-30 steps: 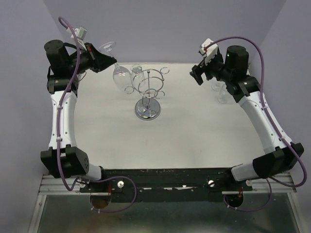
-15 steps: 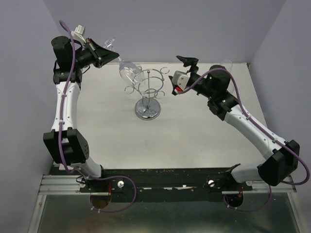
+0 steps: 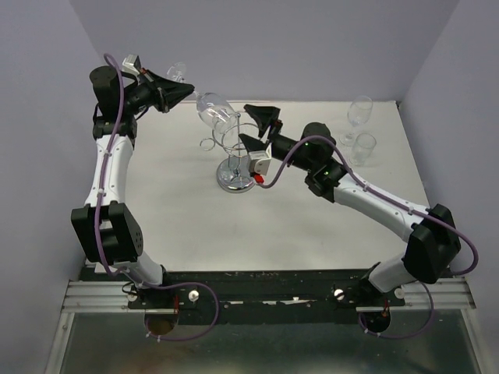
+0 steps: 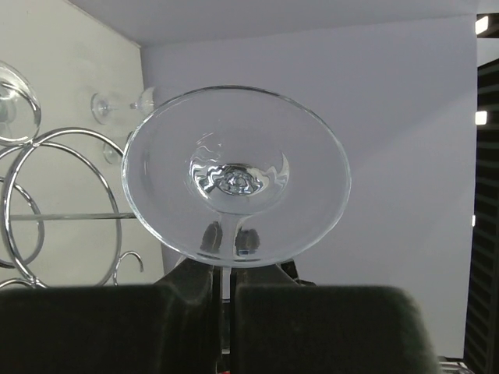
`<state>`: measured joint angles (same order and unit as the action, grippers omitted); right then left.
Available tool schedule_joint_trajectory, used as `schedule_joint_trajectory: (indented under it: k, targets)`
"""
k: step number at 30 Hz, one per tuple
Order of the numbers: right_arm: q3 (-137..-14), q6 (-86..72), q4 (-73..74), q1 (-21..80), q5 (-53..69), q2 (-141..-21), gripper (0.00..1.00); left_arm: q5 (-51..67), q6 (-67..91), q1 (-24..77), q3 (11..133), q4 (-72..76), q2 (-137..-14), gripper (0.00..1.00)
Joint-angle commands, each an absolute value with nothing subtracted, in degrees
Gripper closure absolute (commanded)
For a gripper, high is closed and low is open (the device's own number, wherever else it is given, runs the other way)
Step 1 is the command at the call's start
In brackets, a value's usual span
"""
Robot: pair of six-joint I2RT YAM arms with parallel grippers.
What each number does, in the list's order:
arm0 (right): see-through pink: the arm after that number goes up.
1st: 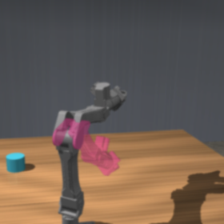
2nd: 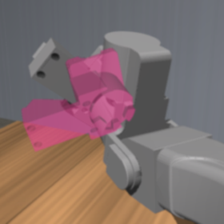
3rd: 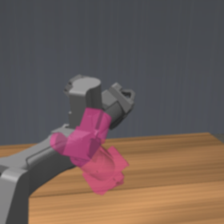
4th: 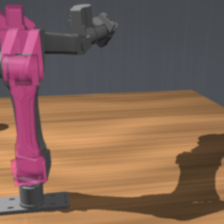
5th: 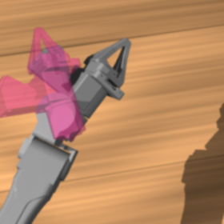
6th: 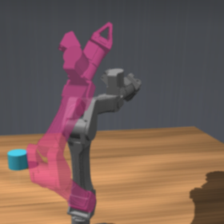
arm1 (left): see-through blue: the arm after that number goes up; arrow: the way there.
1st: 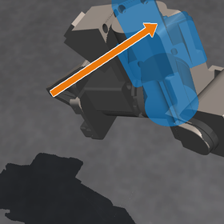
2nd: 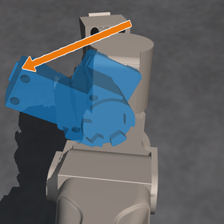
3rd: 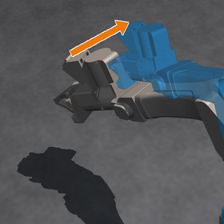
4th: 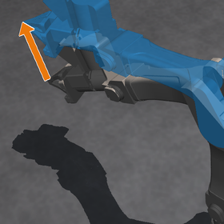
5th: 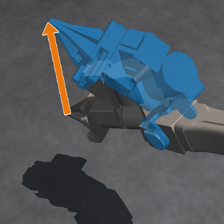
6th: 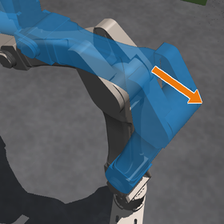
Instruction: Take the wine glass off the wine glass rack
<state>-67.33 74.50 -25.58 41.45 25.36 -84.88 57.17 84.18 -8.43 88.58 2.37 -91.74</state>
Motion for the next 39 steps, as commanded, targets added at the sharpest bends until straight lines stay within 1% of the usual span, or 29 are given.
schedule_joint_trajectory:
  k: [1,7,21,31,36,39]
  targets:
    - [-69.34,79.01,-27.51,43.24,26.19,-87.18,0.0,57.04,92.46,-6.51,88.33,6.42,-90.44,1.0]
    - [-69.87,77.78,-30.85,44.3,25.31,-88.33,0.0,56.08,92.72,-5.19,85.52,5.89,-88.86,1.0]
    - [-70.31,82.18,-27.95,45.79,30.32,-88.51,0.0,55.28,92.2,-2.9,83.76,2.73,-88.5,1.0]
    - [-70.75,83.67,-27.68,45.97,27.34,-89.03,0.03,55.37,92.72,-2.72,82.53,3.25,-87.72,1.0]
    - [-70.58,83.41,-28.12,45.97,26.72,-88.86,0.1,55.28,92.55,-2.72,82.62,2.9,-87.89,1.0]
    - [-70.58,82.79,-28.91,45.97,26.81,-88.68,0.21,55.11,92.37,-2.72,82.79,2.37,-87.98,1.0]
